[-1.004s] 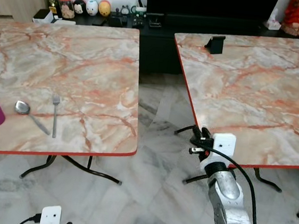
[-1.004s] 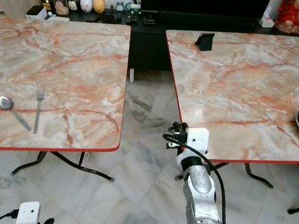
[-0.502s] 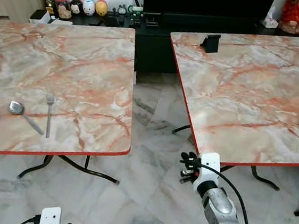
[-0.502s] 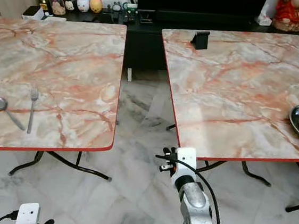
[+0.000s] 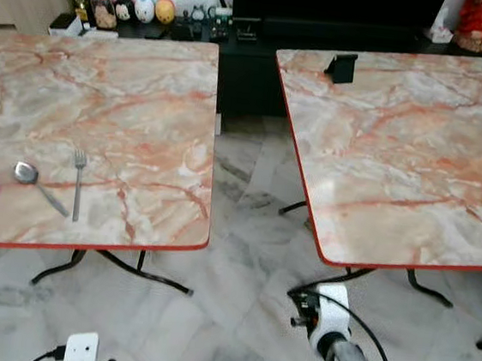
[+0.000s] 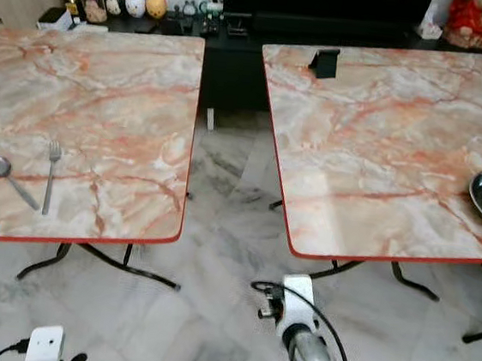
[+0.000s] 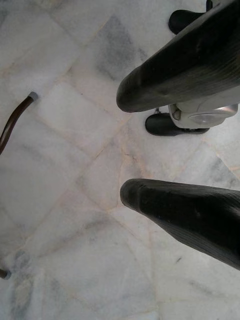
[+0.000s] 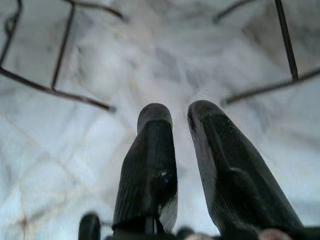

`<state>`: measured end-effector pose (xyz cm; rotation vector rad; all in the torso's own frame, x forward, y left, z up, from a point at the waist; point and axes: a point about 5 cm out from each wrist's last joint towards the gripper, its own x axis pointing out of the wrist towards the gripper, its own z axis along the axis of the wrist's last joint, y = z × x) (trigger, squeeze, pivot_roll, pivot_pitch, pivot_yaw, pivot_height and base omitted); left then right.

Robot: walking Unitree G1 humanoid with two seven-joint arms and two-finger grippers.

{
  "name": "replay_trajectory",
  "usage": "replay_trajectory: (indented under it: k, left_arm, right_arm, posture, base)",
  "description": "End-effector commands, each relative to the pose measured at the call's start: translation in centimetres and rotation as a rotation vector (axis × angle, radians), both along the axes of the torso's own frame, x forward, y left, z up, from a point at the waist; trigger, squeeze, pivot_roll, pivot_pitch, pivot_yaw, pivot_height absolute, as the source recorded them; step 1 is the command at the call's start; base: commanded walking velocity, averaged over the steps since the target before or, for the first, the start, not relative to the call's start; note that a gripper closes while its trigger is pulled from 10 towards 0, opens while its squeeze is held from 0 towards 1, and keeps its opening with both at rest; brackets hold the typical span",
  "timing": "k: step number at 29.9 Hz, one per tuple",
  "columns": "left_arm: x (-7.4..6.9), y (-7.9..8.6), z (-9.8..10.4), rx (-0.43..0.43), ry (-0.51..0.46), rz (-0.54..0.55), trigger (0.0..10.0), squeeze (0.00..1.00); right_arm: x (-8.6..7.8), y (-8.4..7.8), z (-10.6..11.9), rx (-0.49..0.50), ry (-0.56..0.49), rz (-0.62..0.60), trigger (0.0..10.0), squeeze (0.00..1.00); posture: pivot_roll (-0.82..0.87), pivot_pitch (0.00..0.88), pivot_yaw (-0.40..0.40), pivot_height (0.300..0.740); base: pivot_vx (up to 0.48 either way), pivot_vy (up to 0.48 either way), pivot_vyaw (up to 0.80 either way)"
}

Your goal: Setting the table

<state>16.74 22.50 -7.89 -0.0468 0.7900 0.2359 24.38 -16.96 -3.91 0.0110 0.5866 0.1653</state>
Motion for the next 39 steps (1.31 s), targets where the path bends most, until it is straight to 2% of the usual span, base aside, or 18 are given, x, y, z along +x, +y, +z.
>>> replay_trajectory:
  k: [1, 7, 12, 17, 22, 25, 30, 36, 39]
  left_arm:
    - [-0.4, 0.2, -0.2, 0.002, 0.016, 0.023, 10.0, 0.0]
    - [-0.6, 0.4, -0.3, -0.006, 0.033, 0.054, 10.0, 0.0]
    - [-0.7, 0.6, -0.3, -0.005, 0.042, 0.059, 10.0, 0.0]
    - [-0.7, 0.8, -0.3, -0.003, 0.043, 0.059, 10.0, 0.0]
    - [-1.6, 2.3, -0.2, -0.003, 0.051, 0.08, 10.0, 0.0]
    - [-1.7, 2.4, -0.2, -0.004, 0.053, 0.082, 10.0, 0.0]
    - [-1.8, 2.2, -0.4, -0.009, 0.058, 0.079, 10.0, 0.0]
    - [-1.6, 1.1, -0.6, -0.018, 0.06, 0.072, 10.0, 0.0]
    - [-1.5, 0.7, -0.6, -0.02, 0.06, 0.068, 10.0, 0.0]
  right_arm:
    - [-1.4, -1.0, -1.3, -0.029, 0.086, -0.054, 10.0, 0.0]
    - [-4.4, -1.0, -3.4, -0.048, 0.238, -0.063, 10.0, 0.0]
    - [-5.4, -1.2, -4.0, -0.064, 0.286, -0.118, 10.0, 0.0]
    - [-5.4, -1.2, -4.0, -0.058, 0.281, -0.124, 10.0, 0.0]
    - [-5.6, -1.3, -4.2, -0.07, 0.31, -0.128, 10.0, 0.0]
    - [-5.7, -1.1, -4.3, -0.071, 0.315, -0.126, 10.0, 0.0]
    - [-6.0, -0.8, -4.4, -0.087, 0.321, -0.113, 10.0, 0.0]
    - [-6.1, -0.4, -4.5, -0.082, 0.32, -0.078, 10.0, 0.0]
    - [-6.3, 0.0, -4.7, -0.044, 0.334, -0.097, 10.0, 0.0]
  posture:
    - [-0.01, 0.052, 0.024, 0.74]
    - [-0.01, 0.051, 0.025, 0.74]
    - [0.0, 0.043, 0.026, 0.74]
    - [-0.01, 0.038, 0.027, 0.74]
    - [0.0, 0.043, 0.021, 0.74]
    - [0.0, 0.043, 0.021, 0.74]
    - [0.0, 0.052, 0.02, 0.74]
    - [0.0, 0.062, 0.02, 0.74]
    - [0.0, 0.068, 0.022, 0.74]
  base:
    - [0.0, 0.0, 0.0]
    - [0.0, 0.0, 0.0]
    - [0.0, 0.0, 0.0]
    - [0.0, 0.0, 0.0]
    - [0.0, 0.0, 0.0]
    - [0.0, 0.336, 0.0]
    - [0.0, 0.42, 0.0]
    - [0.0, 0.418, 0.8]
    - [0.0, 0.414, 0.15]
